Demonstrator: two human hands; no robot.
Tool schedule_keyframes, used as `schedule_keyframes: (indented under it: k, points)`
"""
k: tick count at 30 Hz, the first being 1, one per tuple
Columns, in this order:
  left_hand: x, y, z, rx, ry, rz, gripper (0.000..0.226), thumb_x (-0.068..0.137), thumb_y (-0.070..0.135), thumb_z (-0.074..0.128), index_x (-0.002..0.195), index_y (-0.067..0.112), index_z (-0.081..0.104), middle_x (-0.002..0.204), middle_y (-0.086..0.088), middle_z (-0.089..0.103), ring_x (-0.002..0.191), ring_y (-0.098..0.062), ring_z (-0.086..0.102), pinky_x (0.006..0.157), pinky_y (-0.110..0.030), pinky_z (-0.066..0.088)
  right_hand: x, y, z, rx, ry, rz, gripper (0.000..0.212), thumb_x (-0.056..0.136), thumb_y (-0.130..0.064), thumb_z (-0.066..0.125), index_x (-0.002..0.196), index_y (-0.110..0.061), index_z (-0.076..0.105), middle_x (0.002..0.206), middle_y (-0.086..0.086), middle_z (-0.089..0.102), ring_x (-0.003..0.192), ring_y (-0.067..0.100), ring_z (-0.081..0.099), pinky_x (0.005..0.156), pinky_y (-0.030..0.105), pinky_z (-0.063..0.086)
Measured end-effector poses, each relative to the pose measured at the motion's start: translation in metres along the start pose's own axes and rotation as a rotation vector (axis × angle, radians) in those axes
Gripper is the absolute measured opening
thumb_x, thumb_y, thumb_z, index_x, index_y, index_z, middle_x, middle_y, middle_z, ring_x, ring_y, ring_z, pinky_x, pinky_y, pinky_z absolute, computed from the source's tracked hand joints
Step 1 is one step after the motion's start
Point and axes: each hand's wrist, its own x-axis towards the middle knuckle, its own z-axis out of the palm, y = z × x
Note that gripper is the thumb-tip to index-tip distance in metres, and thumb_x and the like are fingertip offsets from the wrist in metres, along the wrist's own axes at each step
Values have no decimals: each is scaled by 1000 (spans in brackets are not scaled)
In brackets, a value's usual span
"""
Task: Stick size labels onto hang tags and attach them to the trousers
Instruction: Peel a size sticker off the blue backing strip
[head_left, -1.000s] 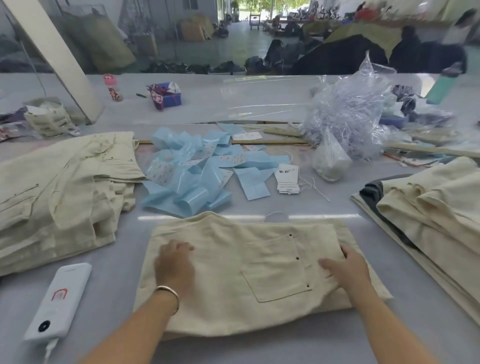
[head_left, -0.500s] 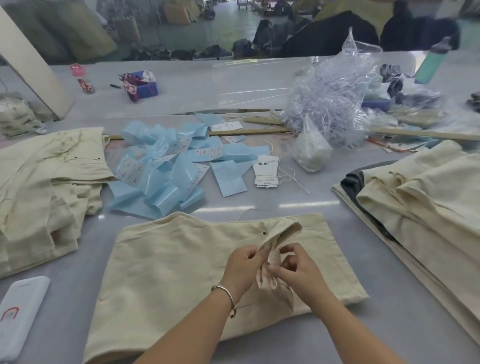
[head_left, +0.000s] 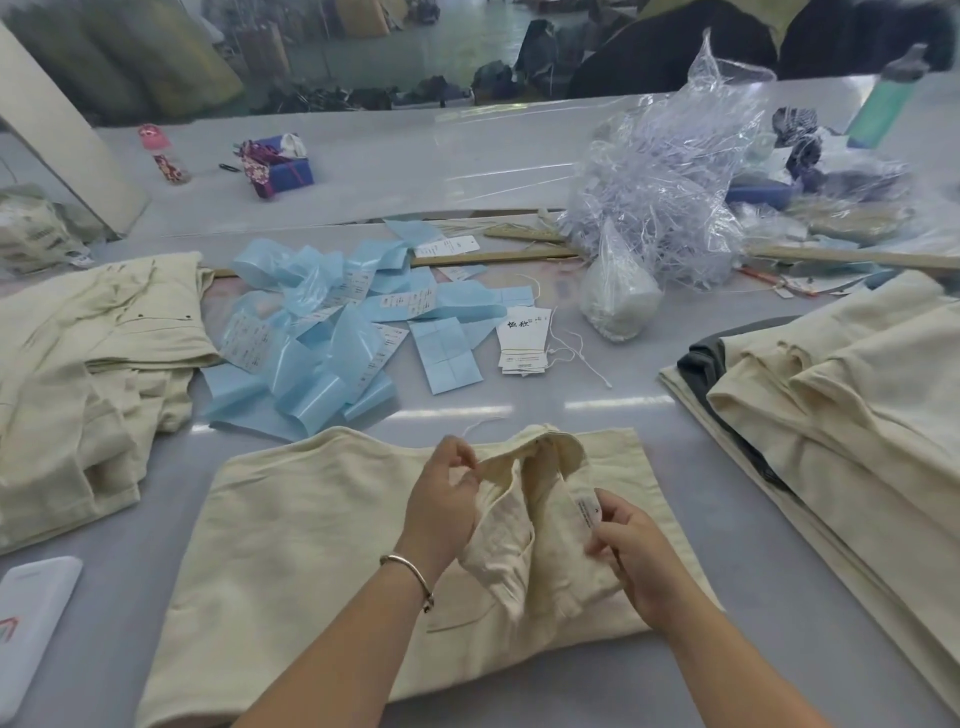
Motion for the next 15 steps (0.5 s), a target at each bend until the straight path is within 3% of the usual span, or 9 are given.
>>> schedule_keyframes:
  k: [2, 4, 7, 10, 15]
  points:
    - [-10, 9, 5, 179, -42, 148, 47, 80, -11, 47, 65, 34, 53, 102, 10, 54, 76, 1, 56, 73, -10, 40, -1, 1, -1, 80, -56, 4, 39, 60, 10, 49, 95, 1, 63, 85, 16, 60, 76, 29, 54, 61, 32, 41]
    - [-17, 16, 13, 261, -98, 195, 45, 81, -4, 51, 62, 36, 59, 114, 15, 50, 71, -2, 58, 71, -13, 42, 0, 2, -4, 97, -77, 12, 44, 55, 4, 49, 96, 0, 64, 86, 17, 63, 77, 27, 58, 65, 32, 44]
    - [-23, 24, 26, 347, -128, 125, 7, 83, 35, 64, 83, 36, 71, 111, 23, 45, 90, 3, 57, 77, -16, 42, 2, 5, -10, 90, -76, 19, 46, 66, 16, 43, 107, 6, 64, 89, 22, 63, 81, 32, 56, 65, 33, 42]
    - [-26, 27, 41, 555, -224, 120, 57, 63, 76, 57, 102, 35, 66, 107, 23, 38, 90, 0, 54, 77, -23, 44, 5, 7, -16, 104, -83, 54, 50, 73, 25, 37, 111, 6, 62, 91, 23, 60, 80, 31, 51, 62, 32, 38]
    - [-33, 29, 61, 622, -175, 148, 49, 66, 62, 69, 103, 33, 55, 100, 16, 37, 78, -5, 52, 66, -20, 39, 5, 6, -23, 125, -131, 84, 54, 70, 28, 37, 110, 4, 64, 95, 26, 59, 84, 31, 47, 64, 31, 35]
